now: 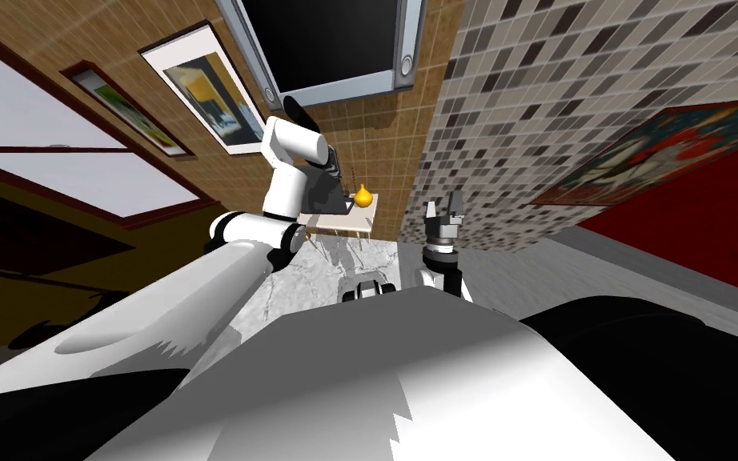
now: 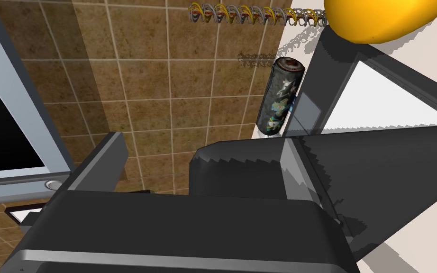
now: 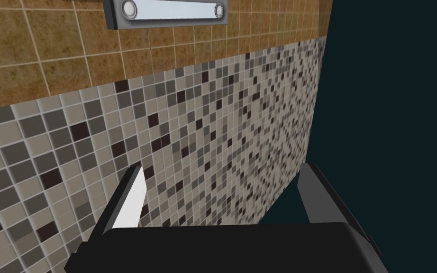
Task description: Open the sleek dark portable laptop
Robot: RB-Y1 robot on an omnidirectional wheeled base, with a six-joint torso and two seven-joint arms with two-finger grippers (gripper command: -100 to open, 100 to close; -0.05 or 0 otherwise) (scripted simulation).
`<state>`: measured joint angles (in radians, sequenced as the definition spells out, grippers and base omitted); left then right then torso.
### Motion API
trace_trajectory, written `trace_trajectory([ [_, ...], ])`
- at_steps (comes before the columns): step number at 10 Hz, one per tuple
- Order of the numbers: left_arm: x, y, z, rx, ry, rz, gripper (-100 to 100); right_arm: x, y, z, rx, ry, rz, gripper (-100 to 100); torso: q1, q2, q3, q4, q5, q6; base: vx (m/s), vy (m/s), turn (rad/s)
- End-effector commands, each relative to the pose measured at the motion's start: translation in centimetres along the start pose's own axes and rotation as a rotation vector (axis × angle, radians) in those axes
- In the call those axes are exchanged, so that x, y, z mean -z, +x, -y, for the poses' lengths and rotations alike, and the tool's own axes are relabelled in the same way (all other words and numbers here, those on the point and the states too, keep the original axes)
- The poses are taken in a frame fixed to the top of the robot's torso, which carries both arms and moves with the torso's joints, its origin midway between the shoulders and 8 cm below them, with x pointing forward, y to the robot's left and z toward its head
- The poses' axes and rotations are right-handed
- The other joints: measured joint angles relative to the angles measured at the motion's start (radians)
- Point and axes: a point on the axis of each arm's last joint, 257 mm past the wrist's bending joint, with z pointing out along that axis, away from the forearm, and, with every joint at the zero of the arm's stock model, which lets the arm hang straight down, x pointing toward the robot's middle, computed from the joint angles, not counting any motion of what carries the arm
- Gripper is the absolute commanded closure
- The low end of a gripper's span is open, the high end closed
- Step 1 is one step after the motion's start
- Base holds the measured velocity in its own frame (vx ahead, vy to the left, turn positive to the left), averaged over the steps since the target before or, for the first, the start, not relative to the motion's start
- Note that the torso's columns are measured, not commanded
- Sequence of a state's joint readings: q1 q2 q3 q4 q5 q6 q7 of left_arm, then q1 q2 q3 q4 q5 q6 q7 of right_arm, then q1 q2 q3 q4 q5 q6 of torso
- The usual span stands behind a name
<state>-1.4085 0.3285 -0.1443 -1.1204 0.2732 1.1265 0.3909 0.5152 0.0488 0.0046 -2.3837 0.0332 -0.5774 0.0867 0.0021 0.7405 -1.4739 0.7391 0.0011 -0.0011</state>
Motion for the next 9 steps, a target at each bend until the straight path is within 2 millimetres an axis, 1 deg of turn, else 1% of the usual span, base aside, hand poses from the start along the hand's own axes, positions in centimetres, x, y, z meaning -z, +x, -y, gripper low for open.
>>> trace_trajectory([
  [1,-1.4,-1.7,-2.0,0.016,-0.048,0.032,-100,0.0,0.0,0.0,0.000,0.000,0.000,0,-0.003,-0.005,-0.003,-0.002,-0.001,0.001,0.006,0.007,0.007],
  [2,-1.2,-0.7,0.8,-0.002,0.020,0.049,-100,0.0,0.0,0.0,0.000,0.000,0.000,0,-0.005,-0.007,-0.005,-0.003,-0.002,0.001,-0.088,0.070,-0.223],
  [3,-1.2,0.0,1.3,-0.022,0.034,0.047,-100,0.0,0.0,0.0,0.000,0.000,0.000,0,-0.002,-0.001,-0.002,-0.001,-0.002,0.002,-0.124,0.115,-0.155],
  [4,-1.9,-0.6,0.9,-0.015,0.033,0.053,-100,0.0,0.0,0.0,0.000,0.000,0.000,0,0.001,0.002,0.001,0.000,0.000,0.001,-0.069,0.068,-0.006],
  [5,-2.6,-1.6,-0.3,-0.007,0.004,0.072,-100,0.0,0.0,0.0,0.000,0.000,0.000,0,-0.001,-0.002,-0.001,0.000,0.000,0.000,-0.020,0.013,0.024],
  [6,-2.7,-1.8,-0.5,-0.005,-0.003,0.077,-100,0.0,0.0,0.0,0.000,0.000,0.000,0,-0.004,-0.005,-0.004,-0.002,-0.002,0.001,0.008,-0.010,0.011],
  [7,-3.3,-2.8,-1.7,0.003,-0.031,0.095,-100,0.0,0.0,0.0,0.000,0.000,0.000,0,-0.006,-0.007,-0.005,-0.003,-0.002,0.001,0.014,-0.019,-0.002],
  [8,-2.7,-1.8,1.3,-0.020,0.042,0.108,-100,0.0,0.0,0.0,0.000,0.000,0.000,0,-0.005,-0.006,-0.004,-0.003,-0.002,0.001,-0.066,0.074,-0.227],
  [9,-2.7,-1.2,1.9,-0.040,0.059,0.108,-100,0.0,0.0,0.0,0.000,0.000,0.000,0,0.001,0.000,-0.001,0.000,-0.001,0.002,-0.125,0.103,-0.162],
])
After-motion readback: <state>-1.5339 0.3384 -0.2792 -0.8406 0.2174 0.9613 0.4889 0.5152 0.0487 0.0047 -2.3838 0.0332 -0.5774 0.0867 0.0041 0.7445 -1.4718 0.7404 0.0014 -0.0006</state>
